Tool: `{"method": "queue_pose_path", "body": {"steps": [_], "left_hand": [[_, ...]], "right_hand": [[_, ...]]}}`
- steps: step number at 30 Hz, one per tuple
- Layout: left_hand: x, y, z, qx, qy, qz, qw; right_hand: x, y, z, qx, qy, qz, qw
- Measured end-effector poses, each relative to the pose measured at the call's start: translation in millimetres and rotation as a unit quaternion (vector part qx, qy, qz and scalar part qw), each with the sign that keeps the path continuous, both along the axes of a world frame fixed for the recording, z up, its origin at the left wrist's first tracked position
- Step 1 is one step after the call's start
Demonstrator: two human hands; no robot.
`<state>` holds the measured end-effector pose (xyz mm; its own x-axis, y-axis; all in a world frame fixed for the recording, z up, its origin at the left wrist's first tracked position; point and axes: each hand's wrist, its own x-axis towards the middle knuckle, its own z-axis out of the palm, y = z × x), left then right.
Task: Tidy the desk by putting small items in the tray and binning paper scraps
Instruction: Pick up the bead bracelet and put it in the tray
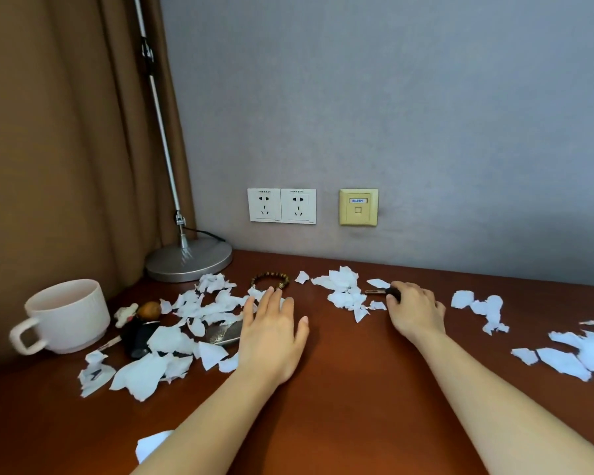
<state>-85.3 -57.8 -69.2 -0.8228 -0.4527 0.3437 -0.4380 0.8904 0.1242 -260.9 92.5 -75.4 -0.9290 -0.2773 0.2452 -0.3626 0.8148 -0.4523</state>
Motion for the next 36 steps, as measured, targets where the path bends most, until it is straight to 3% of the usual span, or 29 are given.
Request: {"method": "queue_pose_path", "body": {"steps": [7, 20, 31, 36], "left_hand": [[-19, -12, 7, 0.019, -0.090, -0.014, 0.996], [-82, -65, 27, 0.073, -0.141, 0.076, 0.984], [-93, -55, 24, 0.018, -0.114, 0.058, 0.992], [-87, -53, 42, 0.108, 0.028, 0.035, 0.993]], "right_hand": [[-14, -4, 2, -0.001, 0.010, -0.008, 1.000], [-20, -8, 2, -0.047, 0.021, 0.015, 0.999], [-23, -4, 3, -0.097, -0.018, 0.014, 0.995], [-16, 2, 5, -0.139, -0.053, 0.024, 0.989]]}}
